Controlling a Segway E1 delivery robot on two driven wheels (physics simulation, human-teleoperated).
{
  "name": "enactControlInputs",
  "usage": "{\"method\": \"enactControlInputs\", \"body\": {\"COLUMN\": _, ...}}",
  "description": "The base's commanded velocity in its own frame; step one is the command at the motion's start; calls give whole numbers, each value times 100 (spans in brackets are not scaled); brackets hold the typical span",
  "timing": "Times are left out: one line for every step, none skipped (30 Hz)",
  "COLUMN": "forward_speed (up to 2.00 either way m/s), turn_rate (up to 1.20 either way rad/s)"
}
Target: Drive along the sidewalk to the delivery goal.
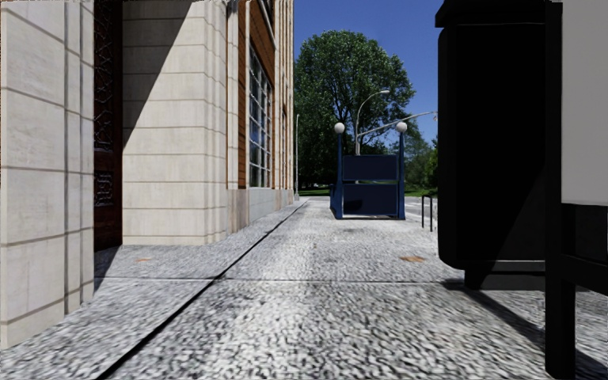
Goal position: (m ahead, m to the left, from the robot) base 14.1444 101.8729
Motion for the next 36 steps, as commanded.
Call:
{"method": "enactControlInputs", "body": {"forward_speed": 200, "turn_rate": 0}}
{"method": "enactControlInputs", "body": {"forward_speed": 200, "turn_rate": 0}}
{"method": "enactControlInputs", "body": {"forward_speed": 200, "turn_rate": 0}}
{"method": "enactControlInputs", "body": {"forward_speed": 200, "turn_rate": 0}}
{"method": "enactControlInputs", "body": {"forward_speed": 200, "turn_rate": 0}}
{"method": "enactControlInputs", "body": {"forward_speed": 200, "turn_rate": 0}}
{"method": "enactControlInputs", "body": {"forward_speed": 200, "turn_rate": 0}}
{"method": "enactControlInputs", "body": {"forward_speed": 200, "turn_rate": 0}}
{"method": "enactControlInputs", "body": {"forward_speed": 200, "turn_rate": 0}}
{"method": "enactControlInputs", "body": {"forward_speed": 200, "turn_rate": 0}}
{"method": "enactControlInputs", "body": {"forward_speed": 200, "turn_rate": 0}}
{"method": "enactControlInputs", "body": {"forward_speed": 200, "turn_rate": 0}}
{"method": "enactControlInputs", "body": {"forward_speed": 200, "turn_rate": 0}}
{"method": "enactControlInputs", "body": {"forward_speed": 200, "turn_rate": 0}}
{"method": "enactControlInputs", "body": {"forward_speed": 200, "turn_rate": 0}}
{"method": "enactControlInputs", "body": {"forward_speed": 200, "turn_rate": 0}}
{"method": "enactControlInputs", "body": {"forward_speed": 200, "turn_rate": 0}}
{"method": "enactControlInputs", "body": {"forward_speed": 200, "turn_rate": 0}}
{"method": "enactControlInputs", "body": {"forward_speed": 200, "turn_rate": 0}}
{"method": "enactControlInputs", "body": {"forward_speed": 200, "turn_rate": 0}}
{"method": "enactControlInputs", "body": {"forward_speed": 200, "turn_rate": 0}}
{"method": "enactControlInputs", "body": {"forward_speed": 200, "turn_rate": 0}}
{"method": "enactControlInputs", "body": {"forward_speed": 200, "turn_rate": 0}}
{"method": "enactControlInputs", "body": {"forward_speed": 200, "turn_rate": 0}}
{"method": "enactControlInputs", "body": {"forward_speed": 200, "turn_rate": 0}}
{"method": "enactControlInputs", "body": {"forward_speed": 200, "turn_rate": 0}}
{"method": "enactControlInputs", "body": {"forward_speed": 200, "turn_rate": 0}}
{"method": "enactControlInputs", "body": {"forward_speed": 200, "turn_rate": 0}}
{"method": "enactControlInputs", "body": {"forward_speed": 200, "turn_rate": 0}}
{"method": "enactControlInputs", "body": {"forward_speed": 200, "turn_rate": 0}}
{"method": "enactControlInputs", "body": {"forward_speed": 200, "turn_rate": 0}}
{"method": "enactControlInputs", "body": {"forward_speed": 200, "turn_rate": 0}}
{"method": "enactControlInputs", "body": {"forward_speed": 200, "turn_rate": 0}}
{"method": "enactControlInputs", "body": {"forward_speed": 200, "turn_rate": 0}}
{"method": "enactControlInputs", "body": {"forward_speed": 200, "turn_rate": 0}}
{"method": "enactControlInputs", "body": {"forward_speed": 200, "turn_rate": 0}}
